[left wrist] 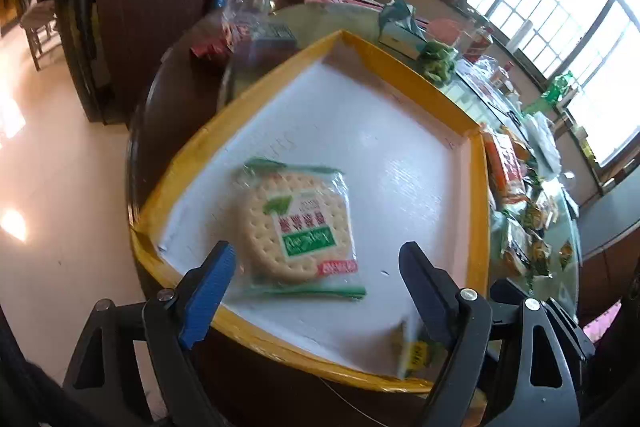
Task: Organize snacks
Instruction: 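Carry both packets over the yellow tray and open both tools to drop them, then grasp the black-labelled round cracker pack with the left tool while the right grasps a yellow bag, then carry both packets to the yellow tray and open both tools to release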
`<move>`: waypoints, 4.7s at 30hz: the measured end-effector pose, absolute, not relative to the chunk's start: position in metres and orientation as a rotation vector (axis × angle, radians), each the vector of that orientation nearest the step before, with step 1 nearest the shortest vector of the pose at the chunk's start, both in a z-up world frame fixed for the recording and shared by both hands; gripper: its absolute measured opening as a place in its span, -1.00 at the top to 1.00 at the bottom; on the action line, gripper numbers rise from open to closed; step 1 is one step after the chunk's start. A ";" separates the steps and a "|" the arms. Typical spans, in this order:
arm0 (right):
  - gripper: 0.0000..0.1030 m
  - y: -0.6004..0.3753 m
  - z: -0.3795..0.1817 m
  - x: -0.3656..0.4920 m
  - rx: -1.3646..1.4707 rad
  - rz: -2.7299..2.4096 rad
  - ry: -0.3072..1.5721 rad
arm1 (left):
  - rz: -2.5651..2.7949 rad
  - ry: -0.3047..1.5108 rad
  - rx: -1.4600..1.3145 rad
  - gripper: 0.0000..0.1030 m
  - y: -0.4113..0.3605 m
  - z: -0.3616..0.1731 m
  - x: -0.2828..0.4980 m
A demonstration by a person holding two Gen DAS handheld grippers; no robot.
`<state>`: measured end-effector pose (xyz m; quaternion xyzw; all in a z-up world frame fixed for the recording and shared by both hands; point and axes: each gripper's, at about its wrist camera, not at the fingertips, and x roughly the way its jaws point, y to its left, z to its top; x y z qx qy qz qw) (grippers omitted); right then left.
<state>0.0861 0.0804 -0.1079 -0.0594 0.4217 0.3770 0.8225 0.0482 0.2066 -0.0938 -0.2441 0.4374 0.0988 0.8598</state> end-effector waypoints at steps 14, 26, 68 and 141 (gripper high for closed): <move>-0.67 0.007 -0.093 0.094 0.047 0.734 0.888 | 0.202 0.779 -0.624 -0.64 0.191 -0.078 0.030; -0.68 -0.109 -0.094 0.110 0.189 0.565 0.890 | 0.063 0.747 -0.407 -0.67 0.109 -0.043 0.047; 0.73 -0.204 -0.112 0.131 0.291 0.381 0.906 | -0.270 1.116 0.099 -0.67 -0.064 -0.122 0.168; 0.32 0.107 -0.136 0.148 -0.014 0.594 1.044 | 0.072 0.850 -0.405 -0.47 0.241 -0.090 0.128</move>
